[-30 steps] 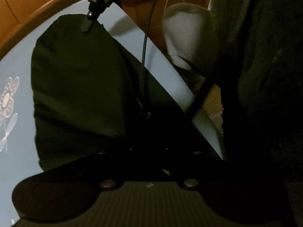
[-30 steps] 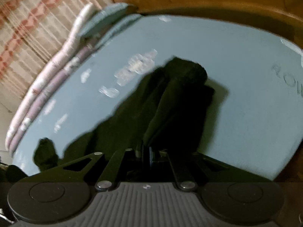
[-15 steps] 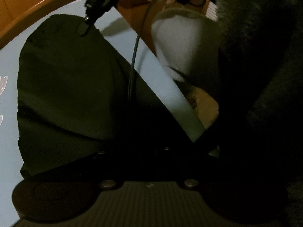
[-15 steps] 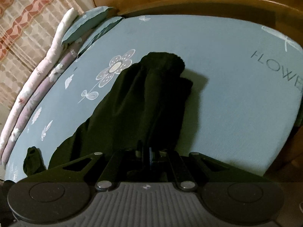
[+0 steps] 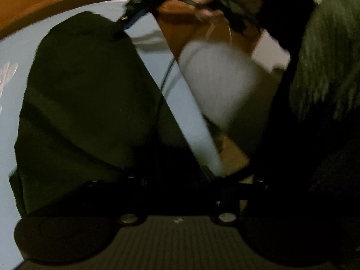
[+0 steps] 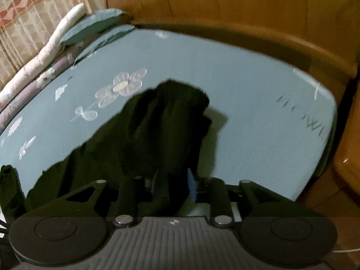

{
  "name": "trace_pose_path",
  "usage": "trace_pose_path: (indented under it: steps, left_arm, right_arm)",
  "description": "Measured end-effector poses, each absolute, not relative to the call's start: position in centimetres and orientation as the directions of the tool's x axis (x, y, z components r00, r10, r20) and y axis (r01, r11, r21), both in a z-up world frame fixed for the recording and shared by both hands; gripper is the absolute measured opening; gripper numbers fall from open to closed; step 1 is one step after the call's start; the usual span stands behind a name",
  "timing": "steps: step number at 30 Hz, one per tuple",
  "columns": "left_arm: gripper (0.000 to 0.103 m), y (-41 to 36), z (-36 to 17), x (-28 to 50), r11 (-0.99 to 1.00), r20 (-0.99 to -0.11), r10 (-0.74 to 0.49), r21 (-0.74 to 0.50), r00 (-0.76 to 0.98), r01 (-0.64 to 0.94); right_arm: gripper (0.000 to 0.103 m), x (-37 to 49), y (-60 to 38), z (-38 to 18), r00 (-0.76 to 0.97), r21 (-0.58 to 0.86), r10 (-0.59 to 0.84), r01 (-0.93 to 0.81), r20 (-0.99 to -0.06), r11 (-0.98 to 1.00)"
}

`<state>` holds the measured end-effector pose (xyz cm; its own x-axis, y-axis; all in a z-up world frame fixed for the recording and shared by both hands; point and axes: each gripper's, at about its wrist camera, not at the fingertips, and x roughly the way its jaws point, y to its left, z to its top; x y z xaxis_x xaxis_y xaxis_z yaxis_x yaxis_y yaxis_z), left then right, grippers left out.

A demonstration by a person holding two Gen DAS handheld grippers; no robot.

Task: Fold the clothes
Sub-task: 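Open both grippers to release the shorts and pull them back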

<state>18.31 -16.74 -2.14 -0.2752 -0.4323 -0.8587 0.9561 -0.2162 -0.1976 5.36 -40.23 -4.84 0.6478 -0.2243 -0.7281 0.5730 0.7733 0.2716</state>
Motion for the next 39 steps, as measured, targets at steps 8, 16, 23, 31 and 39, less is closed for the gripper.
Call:
trace_pose_path:
  steps: [8, 16, 23, 31, 39]
  left_arm:
    - [0.052, -11.6, -1.2, 19.2, -0.047, -0.844, -0.492, -0.218, -0.212, 0.975]
    - [0.053, -7.0, -1.7, 22.6, 0.178, -0.868, -0.496, -0.122, -0.018, 0.976]
    - [0.052, -3.5, -0.6, 27.4, 0.343, -0.811, -0.568, -0.081, 0.138, 0.936]
    - [0.049, -4.7, -1.8, 31.1, 0.401, -0.696, -0.712, -0.297, 0.09, 0.867]
    - [0.049, -5.2, -7.4, 30.2, 0.409, -0.725, -0.686, -0.449, -0.056, 0.794]
  right_arm:
    - [0.04, 5.5, -38.3, -0.3, 0.666, 0.198, -0.279, 0.546, -0.692, 0.814]
    - [0.042, 7.5, -34.3, 3.0, 0.724, 0.172, -0.204, 0.41, -0.659, 0.896]
    - [0.029, 13.8, -27.3, -0.7, 0.69, 0.231, 0.055, 0.165, -0.721, 0.959]
    - [0.029, 16.9, -21.6, -5.0, 0.53, 0.297, 0.226, 0.05, -0.817, 0.954]
    - [0.029, 14.3, -21.2, -7.9, 0.397, 0.254, 0.193, 0.105, -0.897, 0.962]
